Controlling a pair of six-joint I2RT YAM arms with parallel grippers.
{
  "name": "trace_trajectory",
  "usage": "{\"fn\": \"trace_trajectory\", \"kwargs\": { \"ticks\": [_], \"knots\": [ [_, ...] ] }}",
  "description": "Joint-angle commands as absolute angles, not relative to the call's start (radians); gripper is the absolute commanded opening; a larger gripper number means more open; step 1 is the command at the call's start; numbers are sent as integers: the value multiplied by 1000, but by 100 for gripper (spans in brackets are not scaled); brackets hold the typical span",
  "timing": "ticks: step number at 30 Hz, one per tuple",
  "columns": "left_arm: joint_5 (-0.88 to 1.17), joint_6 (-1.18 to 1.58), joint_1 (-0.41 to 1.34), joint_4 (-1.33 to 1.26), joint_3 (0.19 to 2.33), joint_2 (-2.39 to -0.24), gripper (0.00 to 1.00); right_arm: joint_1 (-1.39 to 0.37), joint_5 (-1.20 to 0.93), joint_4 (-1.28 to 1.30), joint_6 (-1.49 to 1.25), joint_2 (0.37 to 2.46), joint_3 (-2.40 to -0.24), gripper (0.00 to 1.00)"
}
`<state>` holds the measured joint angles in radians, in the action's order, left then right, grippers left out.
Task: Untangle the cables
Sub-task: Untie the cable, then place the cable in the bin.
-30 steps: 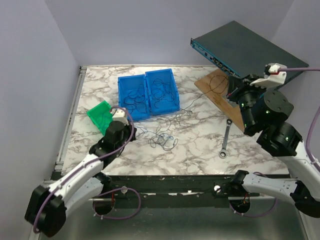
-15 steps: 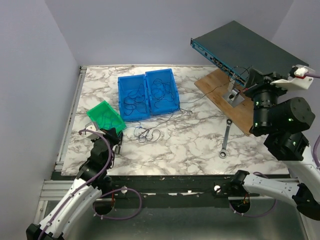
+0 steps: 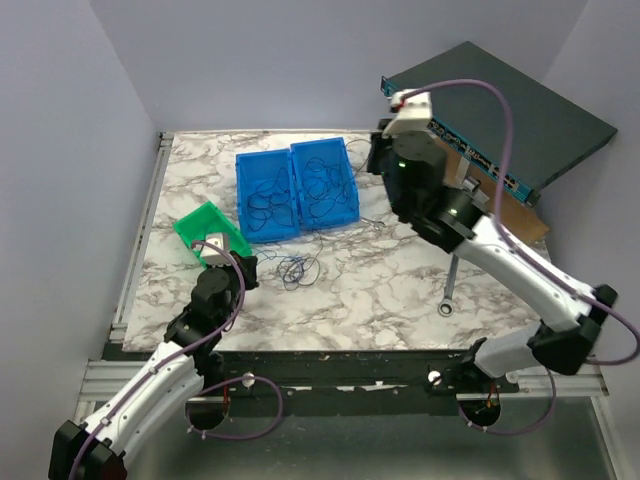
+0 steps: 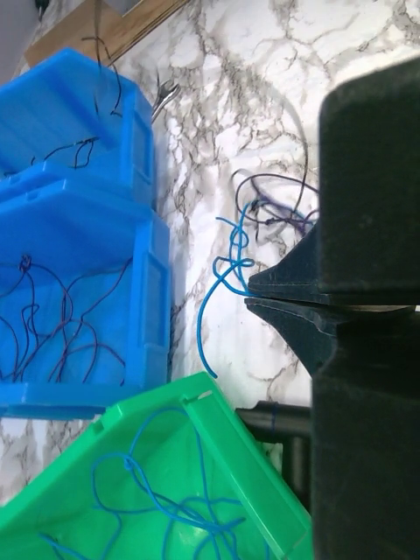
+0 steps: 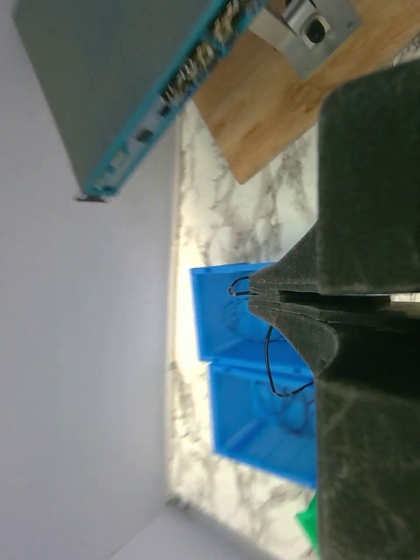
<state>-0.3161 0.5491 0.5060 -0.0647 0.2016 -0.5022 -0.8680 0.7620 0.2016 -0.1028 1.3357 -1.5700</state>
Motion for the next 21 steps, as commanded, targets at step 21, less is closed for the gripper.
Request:
{"fn": "trace_trajectory", "kwargs": {
  "ticks": [21],
  "knots": [
    [-131, 472, 506, -199, 231, -592, 0, -589, 498, 311, -244, 2010, -2289, 1]
  ]
}}
